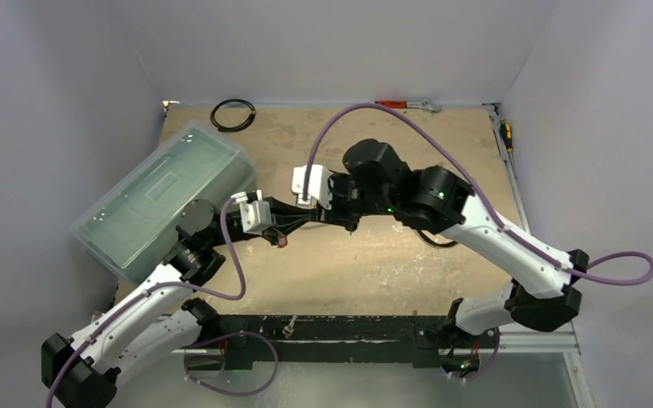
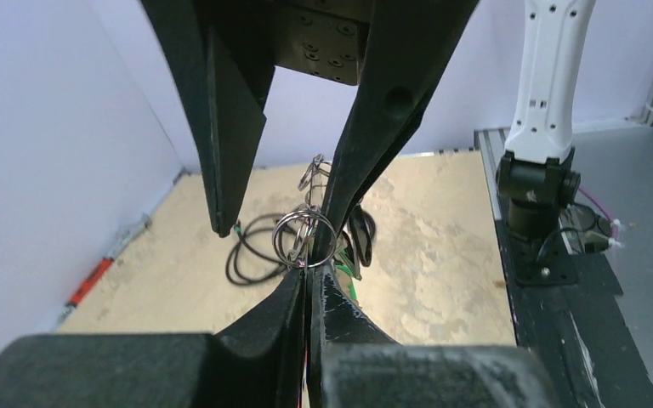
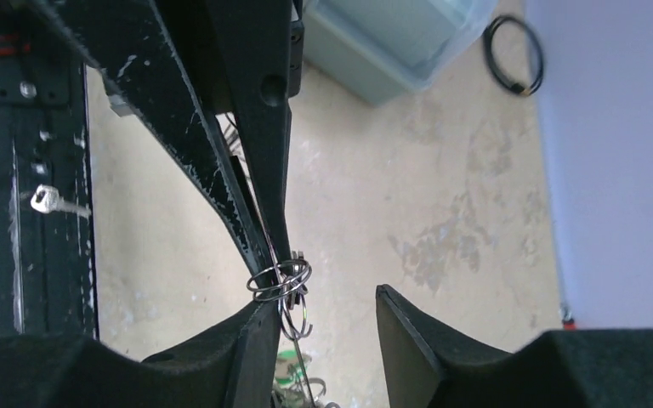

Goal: Put the keys on the keyring

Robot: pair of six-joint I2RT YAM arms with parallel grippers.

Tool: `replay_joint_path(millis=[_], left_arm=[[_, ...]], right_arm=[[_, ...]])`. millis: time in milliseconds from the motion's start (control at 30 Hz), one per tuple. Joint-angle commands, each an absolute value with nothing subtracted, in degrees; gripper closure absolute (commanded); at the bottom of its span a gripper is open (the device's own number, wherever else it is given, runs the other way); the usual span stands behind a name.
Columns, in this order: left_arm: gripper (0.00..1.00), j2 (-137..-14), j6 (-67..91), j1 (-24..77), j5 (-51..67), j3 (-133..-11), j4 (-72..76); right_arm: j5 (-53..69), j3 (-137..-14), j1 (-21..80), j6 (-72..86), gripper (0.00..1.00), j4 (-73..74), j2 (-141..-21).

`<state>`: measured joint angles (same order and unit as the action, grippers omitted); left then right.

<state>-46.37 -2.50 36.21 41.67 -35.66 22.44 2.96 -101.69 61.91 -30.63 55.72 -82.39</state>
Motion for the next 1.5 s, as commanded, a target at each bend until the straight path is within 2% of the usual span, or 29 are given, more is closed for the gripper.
replay_joint_path(millis=[0, 433, 667, 800, 1000, 1100, 1467], left_arm=[[1.0, -47.4, -0.7, 36.4, 37.0, -34.8, 29.0], [1.0, -46.6, 1.8, 36.5, 36.3, -33.9, 31.5], [1.0, -45.1, 3.6, 36.5, 35.3, -32.9, 34.2], [1.0, -44.8, 1.7, 36.5, 36.4, -33.9, 31.2], [1.0, -45.3, -4.0, 36.4, 40.8, -38.4, 22.1], [1.0, -45.6, -4.8, 36.4, 43.9, -39.7, 20.4], [1.0, -46.4, -10.1, 36.5, 55.5, -46.0, 7.0]], right_arm=[[15.5, -99.7, 65.8, -27.4, 0.5, 35.3, -76.4], [13.0, -97.2, 65.8, -26.9, 0.51, 30.9, -75.9], [5.9, -84.3, 65.8, -27.0, 0.5, 15.9, -65.3], [7.4, -83.9, 65.2, -30.7, 0.49, 23.3, -62.7], [6.2, -89.4, 64.8, -32.1, 0.53, 39.4, -66.0], [5.5, -90.3, 64.8, -32.5, 0.58, 42.0, -67.0], [8.3, -92.9, 64.7, -33.4, 0.65, 48.0, -68.2]])
